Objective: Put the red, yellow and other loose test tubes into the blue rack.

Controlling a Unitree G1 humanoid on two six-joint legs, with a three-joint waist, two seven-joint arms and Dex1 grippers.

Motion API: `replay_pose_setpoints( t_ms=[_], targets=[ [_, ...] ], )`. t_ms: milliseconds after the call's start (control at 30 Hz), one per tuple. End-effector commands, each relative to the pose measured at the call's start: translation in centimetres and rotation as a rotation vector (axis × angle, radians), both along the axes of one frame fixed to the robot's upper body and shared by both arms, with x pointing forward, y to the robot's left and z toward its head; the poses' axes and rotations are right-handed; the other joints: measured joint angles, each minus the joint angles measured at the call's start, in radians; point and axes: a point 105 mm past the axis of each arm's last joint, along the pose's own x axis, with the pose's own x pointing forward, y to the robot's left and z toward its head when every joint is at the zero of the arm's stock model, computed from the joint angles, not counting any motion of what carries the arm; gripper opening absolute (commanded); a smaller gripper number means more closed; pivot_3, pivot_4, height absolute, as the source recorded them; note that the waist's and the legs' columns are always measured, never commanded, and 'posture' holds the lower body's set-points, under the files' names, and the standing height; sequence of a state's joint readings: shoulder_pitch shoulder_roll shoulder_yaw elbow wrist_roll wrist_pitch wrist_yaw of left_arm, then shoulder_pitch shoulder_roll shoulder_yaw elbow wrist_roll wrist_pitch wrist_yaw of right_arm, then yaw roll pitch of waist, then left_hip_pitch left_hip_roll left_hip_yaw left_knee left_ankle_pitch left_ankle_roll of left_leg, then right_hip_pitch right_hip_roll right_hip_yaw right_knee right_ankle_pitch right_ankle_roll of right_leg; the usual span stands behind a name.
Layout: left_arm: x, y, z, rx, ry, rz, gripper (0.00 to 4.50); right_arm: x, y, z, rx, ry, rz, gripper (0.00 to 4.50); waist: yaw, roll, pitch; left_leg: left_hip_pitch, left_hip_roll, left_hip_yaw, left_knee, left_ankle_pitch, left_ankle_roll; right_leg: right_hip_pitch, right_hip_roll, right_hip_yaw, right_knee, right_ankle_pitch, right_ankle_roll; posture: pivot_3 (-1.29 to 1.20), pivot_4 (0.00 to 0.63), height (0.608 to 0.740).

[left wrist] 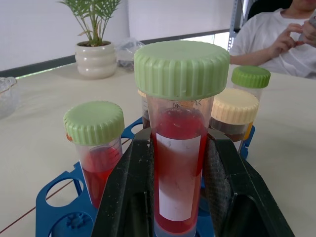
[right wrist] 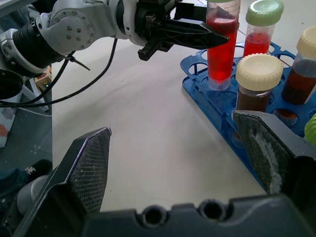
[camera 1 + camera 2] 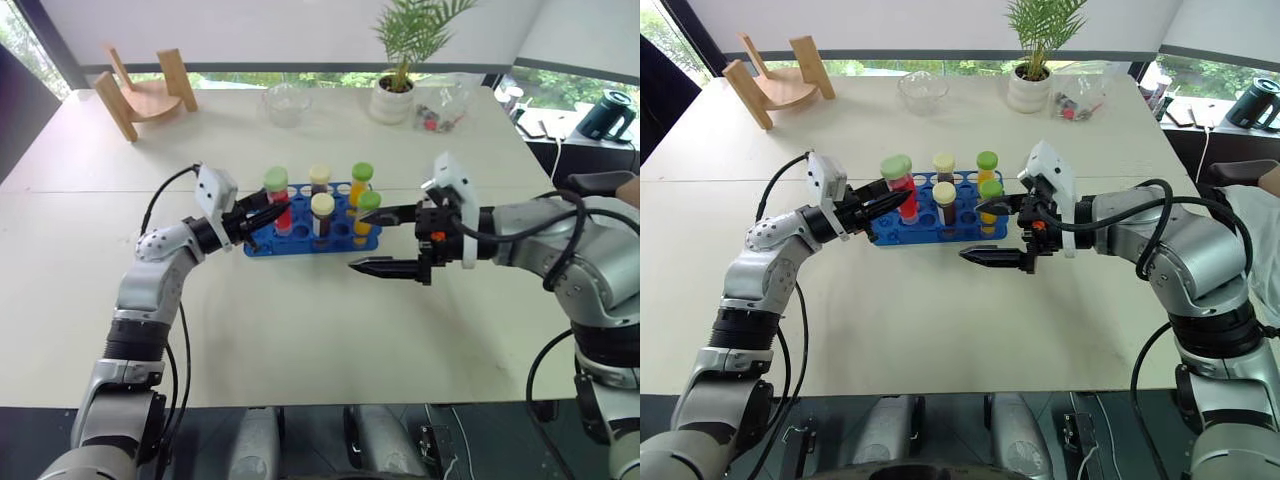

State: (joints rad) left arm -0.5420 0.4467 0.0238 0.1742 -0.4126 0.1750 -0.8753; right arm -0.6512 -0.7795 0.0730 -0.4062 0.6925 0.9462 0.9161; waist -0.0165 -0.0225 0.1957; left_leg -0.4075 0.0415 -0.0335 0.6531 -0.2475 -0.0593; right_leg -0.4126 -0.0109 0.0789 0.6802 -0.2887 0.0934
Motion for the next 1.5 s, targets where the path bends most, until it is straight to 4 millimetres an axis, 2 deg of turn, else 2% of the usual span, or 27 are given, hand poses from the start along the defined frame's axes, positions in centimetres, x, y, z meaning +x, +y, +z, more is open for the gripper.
replay_pose_setpoints(
  t_ms=[33,233,733,1067,1133,1200,1300,1333,1400,1500],
  targets=[
    [-0.2,0.7,-0.5,0.031,-0.015,0.020,0.78,-0.3,0.2,0.9,0.026,-0.055,0.012,4.34,0.000,0.000,0.000,0.000,0.000,0.000,0.000,0.000,0.000,0.000,0.000,0.000,0.000,0.000,0.000,0.00,0.150,0.740],
    [-0.2,1.0,-1.4,0.052,-0.012,0.038,0.78,-0.2,0.3,0.5,0.039,-0.051,0.016,4.34,-0.001,0.000,0.000,0.001,0.000,0.000,0.000,0.000,0.000,0.001,0.000,0.000,0.000,0.000,0.000,0.00,0.150,0.740],
    [-1.3,1.2,-1.8,0.047,0.015,0.035,0.78,0.3,0.6,0.4,0.055,-0.052,0.022,4.34,-0.004,0.000,0.000,0.001,0.000,0.000,-0.001,0.000,0.000,0.000,0.000,0.000,0.000,0.000,0.000,0.00,0.150,0.740],
    [-0.6,1.4,-1.8,0.056,0.004,0.076,0.78,0.4,0.7,0.3,0.061,-0.045,0.024,4.34,-0.004,0.000,0.000,0.001,0.000,0.000,-0.002,0.000,0.000,0.000,0.000,0.000,-0.001,0.000,0.000,0.00,0.150,0.740],
    [-0.5,1.7,-1.5,0.056,-0.009,0.080,1.80,0.4,0.7,0.2,0.060,-0.042,0.024,4.34,-0.004,0.000,0.000,0.001,0.000,0.000,-0.002,0.000,0.000,0.000,0.000,0.000,-0.001,0.000,0.000,0.00,0.150,0.740],
    [-0.4,2.0,-1.2,0.058,-0.018,0.080,2.57,0.4,0.7,0.1,0.059,-0.038,0.025,4.34,-0.004,0.000,0.000,0.001,0.000,0.000,-0.002,0.000,0.000,0.000,0.000,0.000,-0.001,0.000,0.000,0.00,0.150,0.740],
    [0.0,2.6,-0.6,0.094,-0.028,0.102,4.12,0.2,0.6,-0.2,0.051,-0.024,0.026,4.34,-0.002,0.000,0.000,0.001,0.000,0.000,-0.002,0.000,0.000,0.000,0.000,0.000,-0.001,0.000,0.000,0.00,0.150,0.740],
    [-0.1,3.0,-0.3,0.113,-0.023,0.100,4.47,0.1,0.5,-0.4,0.046,-0.015,0.025,4.34,-0.002,0.000,0.000,0.000,0.000,0.000,-0.002,0.000,0.000,0.000,0.000,0.000,-0.001,0.000,0.000,0.00,0.150,0.740],
    [-0.6,3.5,0.3,0.137,-0.012,0.084,4.47,0.0,0.2,-0.7,0.036,-0.001,0.023,4.34,-0.003,0.000,0.000,0.000,0.000,0.000,-0.002,0.000,0.000,0.000,0.000,0.000,-0.001,0.000,0.000,0.00,0.150,0.740],
    [-3.5,6.6,0.3,0.254,0.102,0.037,4.47,-0.6,-1.6,-2.1,-0.001,0.063,-0.001,4.34,-0.010,0.000,0.000,0.000,0.000,0.000,-0.004,0.000,0.000,-0.001,0.000,0.000,-0.004,0.000,0.000,0.00,0.150,0.740]
  ],
)
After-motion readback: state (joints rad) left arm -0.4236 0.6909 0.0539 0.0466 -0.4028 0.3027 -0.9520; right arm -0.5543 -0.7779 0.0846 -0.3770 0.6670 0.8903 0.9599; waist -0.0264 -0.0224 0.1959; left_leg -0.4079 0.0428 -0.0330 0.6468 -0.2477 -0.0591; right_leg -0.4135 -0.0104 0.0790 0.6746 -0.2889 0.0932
